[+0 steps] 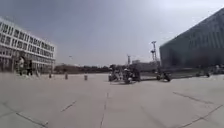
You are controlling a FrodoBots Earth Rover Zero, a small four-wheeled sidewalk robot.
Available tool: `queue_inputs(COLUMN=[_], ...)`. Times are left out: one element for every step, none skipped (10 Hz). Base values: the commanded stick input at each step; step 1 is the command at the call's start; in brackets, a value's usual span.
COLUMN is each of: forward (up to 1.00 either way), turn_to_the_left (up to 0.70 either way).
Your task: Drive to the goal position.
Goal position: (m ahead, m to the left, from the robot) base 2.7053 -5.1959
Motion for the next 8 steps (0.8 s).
queue_inputs(forward=[1.00,1.00,1.00,1.00,1.00,1.00,1.00,1.00], turn_to_the_left=[-0.40,-0.40,-0.40,-0.40,-0.40,-0.40,-0.40,-0.40])
